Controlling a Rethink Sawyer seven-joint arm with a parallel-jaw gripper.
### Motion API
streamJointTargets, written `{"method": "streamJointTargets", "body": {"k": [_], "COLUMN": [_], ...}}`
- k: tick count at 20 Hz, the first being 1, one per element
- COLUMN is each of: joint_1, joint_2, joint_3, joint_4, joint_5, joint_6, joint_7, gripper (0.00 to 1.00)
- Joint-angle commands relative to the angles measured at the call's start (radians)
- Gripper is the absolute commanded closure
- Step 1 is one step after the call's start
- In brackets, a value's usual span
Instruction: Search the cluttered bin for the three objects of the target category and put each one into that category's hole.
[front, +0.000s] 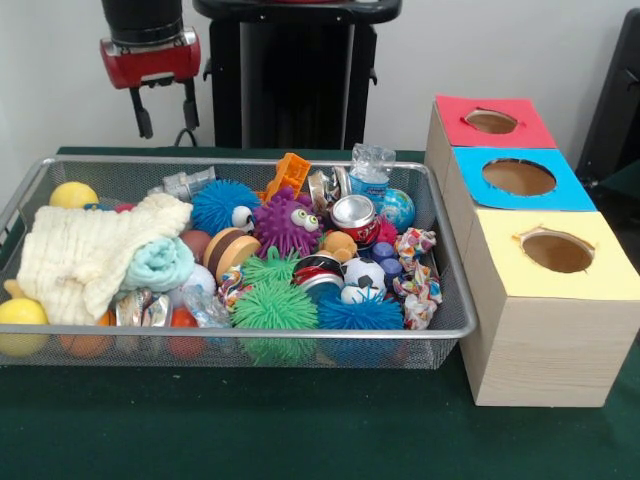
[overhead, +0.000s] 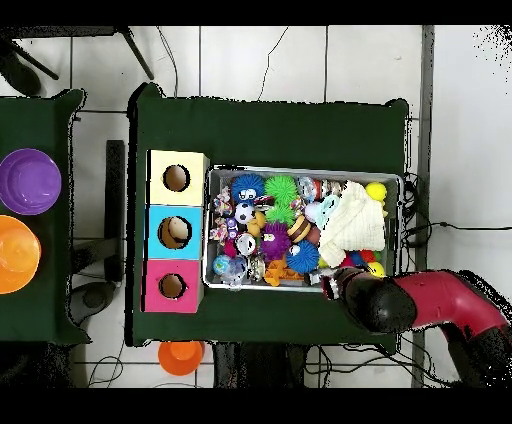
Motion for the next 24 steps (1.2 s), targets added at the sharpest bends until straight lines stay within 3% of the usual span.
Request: {"method": "streamJointTargets", "body": {"k": [1, 8, 14, 24], "joint_1": [-0.056, -0.041, -0.053, -0.046], "joint_2": [0.002, 0.19, 0.346, 0.462], "joint_3": [0.135, 0.125, 0.141, 0.111], "joint_4": [-0.073, -0.24, -0.36, -0.512], "joint_5": [-0.007, -0.083, -0.092, -0.125], "joint_6": [-0.018, -0.005, 0.003, 0.081], "joint_7": [-0.326, -0.387, -0.481, -0.715], "gripper": [0.0, 0.0, 0.0, 0.0]}}
